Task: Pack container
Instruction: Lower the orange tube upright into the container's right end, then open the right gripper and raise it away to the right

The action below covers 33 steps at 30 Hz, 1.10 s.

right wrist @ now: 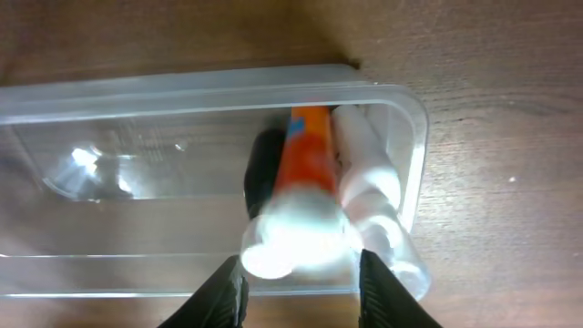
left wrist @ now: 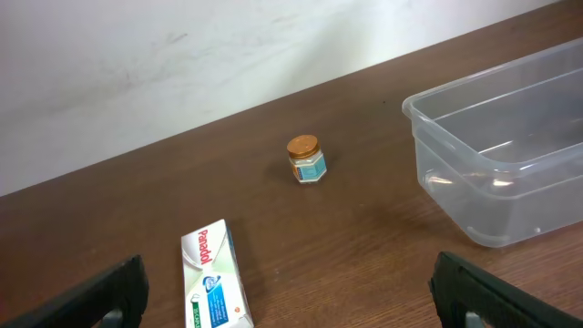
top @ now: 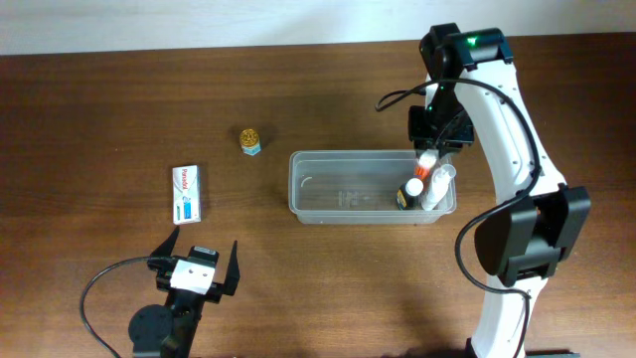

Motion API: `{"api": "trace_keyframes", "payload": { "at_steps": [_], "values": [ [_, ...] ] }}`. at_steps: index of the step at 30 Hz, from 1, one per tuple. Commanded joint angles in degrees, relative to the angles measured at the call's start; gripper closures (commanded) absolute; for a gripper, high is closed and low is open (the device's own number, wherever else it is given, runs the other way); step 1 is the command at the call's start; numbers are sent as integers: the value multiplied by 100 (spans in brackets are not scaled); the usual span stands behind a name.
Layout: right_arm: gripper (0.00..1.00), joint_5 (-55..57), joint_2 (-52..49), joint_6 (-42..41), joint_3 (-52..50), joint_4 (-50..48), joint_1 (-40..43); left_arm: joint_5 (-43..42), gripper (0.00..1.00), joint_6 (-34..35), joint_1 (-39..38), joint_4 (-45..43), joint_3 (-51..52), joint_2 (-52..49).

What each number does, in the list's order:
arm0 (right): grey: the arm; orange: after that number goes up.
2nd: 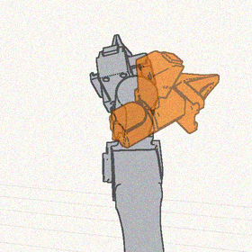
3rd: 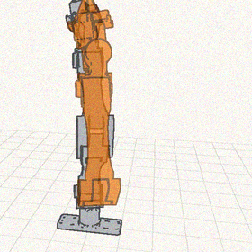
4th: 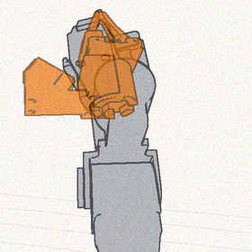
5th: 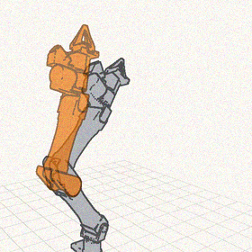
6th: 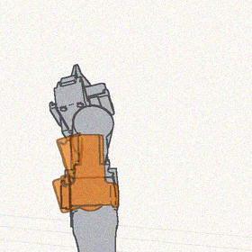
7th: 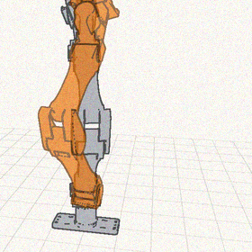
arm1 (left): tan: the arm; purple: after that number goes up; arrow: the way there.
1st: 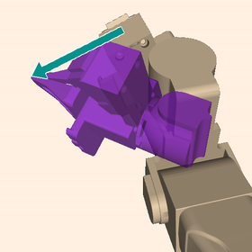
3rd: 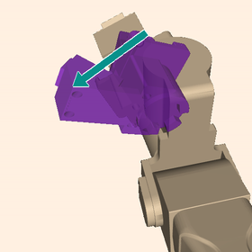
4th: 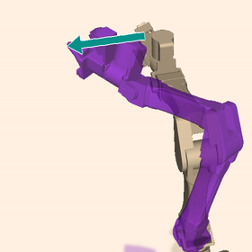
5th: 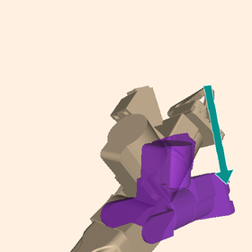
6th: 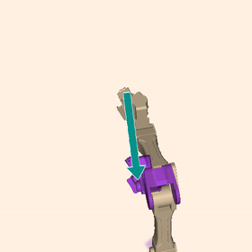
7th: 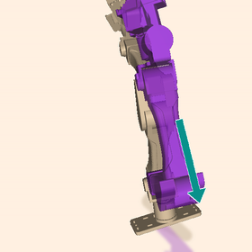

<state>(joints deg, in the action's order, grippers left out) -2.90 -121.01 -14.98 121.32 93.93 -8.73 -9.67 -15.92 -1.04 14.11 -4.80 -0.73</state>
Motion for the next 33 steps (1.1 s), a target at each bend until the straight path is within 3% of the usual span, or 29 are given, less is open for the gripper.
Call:
{"api": "trace_keyframes", "payload": {
  "at_steps": [1,17,19,20,22,24,33],
  "values": [
    [64,120,249,129,140,15,-17,-44,1,-87,35,2,26,39],
    [61,120,249,256,411,-149,-15,-44,1,-87,35,2,26,39],
    [55,122,249,258,807,-61,-15,-44,1,-87,35,0,26,39],
    [46,129,249,258,1045,7,-15,-44,1,-87,35,2,26,39],
    [19,254,249,256,1541,160,-15,-44,1,-87,35,0,26,39],
    [0,522,249,254,2149,341,20,-44,1,-87,35,2,26,39],
    [2,470,732,-249,2605,341,1252,-44,1,-87,35,2,26,39]
  ]
}}
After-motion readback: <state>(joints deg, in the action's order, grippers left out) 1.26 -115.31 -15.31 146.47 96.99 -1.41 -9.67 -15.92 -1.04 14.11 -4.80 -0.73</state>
